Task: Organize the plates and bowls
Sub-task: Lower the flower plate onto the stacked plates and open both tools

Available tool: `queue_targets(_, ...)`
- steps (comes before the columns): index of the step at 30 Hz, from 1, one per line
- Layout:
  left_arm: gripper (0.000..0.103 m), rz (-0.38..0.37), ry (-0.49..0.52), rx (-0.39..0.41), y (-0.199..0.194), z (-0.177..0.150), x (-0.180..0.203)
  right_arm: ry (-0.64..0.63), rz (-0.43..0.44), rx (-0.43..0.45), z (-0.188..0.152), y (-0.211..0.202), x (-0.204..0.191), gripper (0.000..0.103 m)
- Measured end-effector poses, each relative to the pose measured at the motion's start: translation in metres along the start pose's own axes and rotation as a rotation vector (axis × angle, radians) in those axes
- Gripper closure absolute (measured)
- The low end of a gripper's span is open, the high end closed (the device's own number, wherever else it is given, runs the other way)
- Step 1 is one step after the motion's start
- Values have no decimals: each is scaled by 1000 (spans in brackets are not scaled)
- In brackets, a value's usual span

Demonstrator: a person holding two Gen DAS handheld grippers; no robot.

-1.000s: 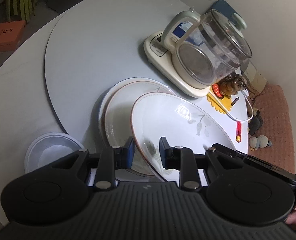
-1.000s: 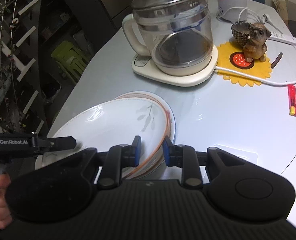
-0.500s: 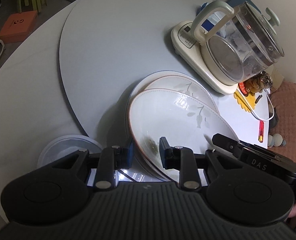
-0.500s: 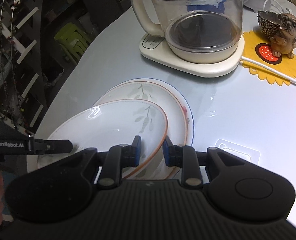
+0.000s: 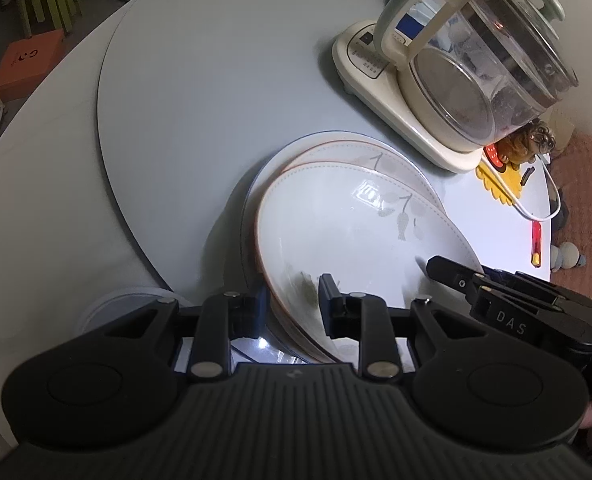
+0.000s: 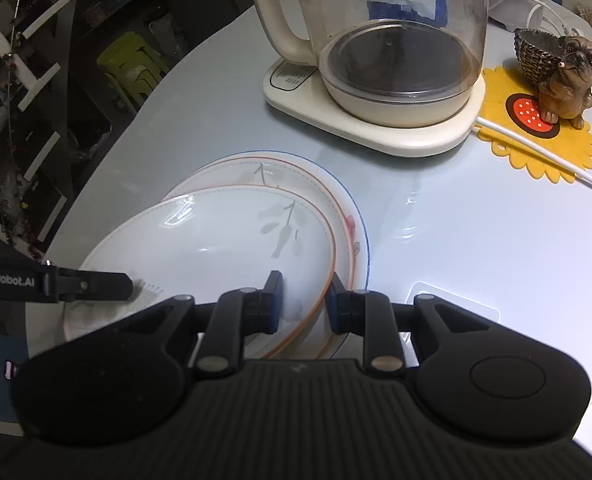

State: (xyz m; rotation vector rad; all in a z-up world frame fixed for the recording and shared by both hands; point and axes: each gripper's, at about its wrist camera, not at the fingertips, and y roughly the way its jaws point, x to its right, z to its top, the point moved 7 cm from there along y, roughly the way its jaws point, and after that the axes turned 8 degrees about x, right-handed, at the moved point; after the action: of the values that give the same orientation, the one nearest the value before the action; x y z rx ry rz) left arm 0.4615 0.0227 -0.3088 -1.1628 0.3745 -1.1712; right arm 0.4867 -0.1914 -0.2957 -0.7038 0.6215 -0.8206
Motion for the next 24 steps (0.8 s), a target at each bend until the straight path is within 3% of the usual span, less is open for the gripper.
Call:
queue_targets(14,73,58,42,-16,13,8,5,-73,-57,48,7,5,-2,77)
queue_targets(19,72,76,50,-21,16,12,6,-52,-69,56,9,9,-3,76)
queue_targets(24,72,66,31,-42,15,8,2,26,-51,11,5,11,2,76)
